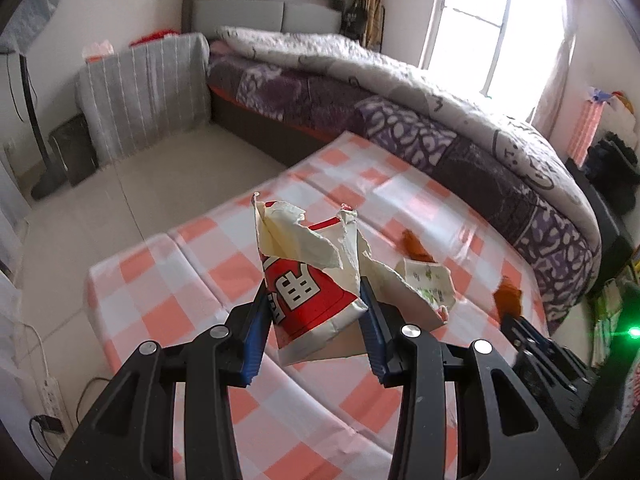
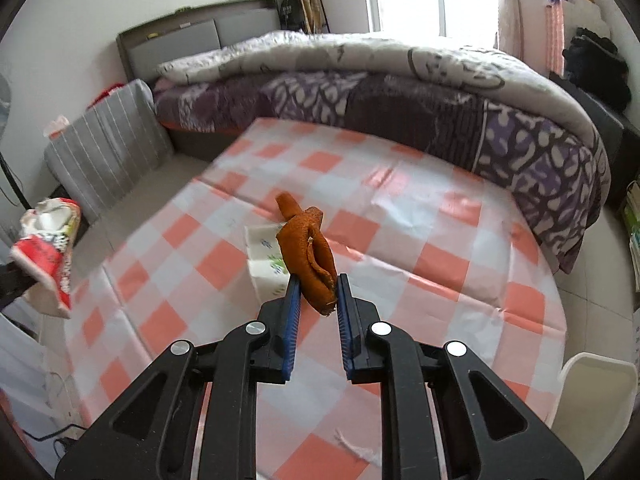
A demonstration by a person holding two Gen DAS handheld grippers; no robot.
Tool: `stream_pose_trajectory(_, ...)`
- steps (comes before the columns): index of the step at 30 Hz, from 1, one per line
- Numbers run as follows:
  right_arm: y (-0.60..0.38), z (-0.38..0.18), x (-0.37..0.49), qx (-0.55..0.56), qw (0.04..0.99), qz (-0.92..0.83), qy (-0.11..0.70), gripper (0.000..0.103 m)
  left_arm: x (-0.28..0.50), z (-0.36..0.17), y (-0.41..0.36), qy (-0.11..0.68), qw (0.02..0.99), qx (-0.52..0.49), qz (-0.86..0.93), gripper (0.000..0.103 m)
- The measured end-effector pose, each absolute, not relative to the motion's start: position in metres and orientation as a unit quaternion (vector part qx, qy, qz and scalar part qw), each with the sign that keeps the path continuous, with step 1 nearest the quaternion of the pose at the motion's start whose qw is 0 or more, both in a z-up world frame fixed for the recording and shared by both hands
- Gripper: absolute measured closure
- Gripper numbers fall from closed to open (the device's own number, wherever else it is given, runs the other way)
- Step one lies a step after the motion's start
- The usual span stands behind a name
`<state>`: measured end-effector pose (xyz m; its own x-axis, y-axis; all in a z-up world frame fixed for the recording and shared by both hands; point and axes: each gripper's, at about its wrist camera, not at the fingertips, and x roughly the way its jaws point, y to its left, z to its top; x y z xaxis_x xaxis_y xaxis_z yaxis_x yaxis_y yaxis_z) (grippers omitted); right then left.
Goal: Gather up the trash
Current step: 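Carry the red wrapper and orange scrap over the white bin and release both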
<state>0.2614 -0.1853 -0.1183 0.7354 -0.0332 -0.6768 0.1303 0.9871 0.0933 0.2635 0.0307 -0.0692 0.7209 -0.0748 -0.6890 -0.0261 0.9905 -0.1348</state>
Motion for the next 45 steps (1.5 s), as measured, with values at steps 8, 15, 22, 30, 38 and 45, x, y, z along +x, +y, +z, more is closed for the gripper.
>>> stream_pose_trajectory(8,-0.184,-0.096,0.239,0.066,0.937,-0.049,0.340,0.086,0.258,-0.063,0.024,0.355,0.933,-0.058,-0.010,0.061)
stream_pose_trajectory(15,-0.193,-0.089,0.222,0.072,0.937,-0.053,0.337,0.086,0.253,-0.064,0.010,0.352,0.935,-0.044,-0.022,0.061)
stream_pose_trajectory(22,-0.211,-0.085,0.209,0.076,0.937,-0.066,0.334,0.086,0.249,-0.065,-0.011,0.350,0.935,-0.028,-0.037,0.061)
stream_pose_trajectory(30,-0.242,-0.083,0.193,0.084,0.935,-0.090,0.333,0.086,0.244,-0.065,-0.042,0.349,0.935,-0.013,-0.060,0.061)
stream_pose_trajectory(38,-0.278,-0.080,0.177,0.103,0.930,-0.122,0.331,0.086,0.236,-0.067,-0.081,0.347,0.934,0.007,-0.090,0.061)
stream_pose_trajectory(45,-0.310,-0.077,0.165,0.136,0.922,-0.152,0.329,0.086,0.227,-0.069,-0.112,0.345,0.931,0.024,-0.119,0.061)
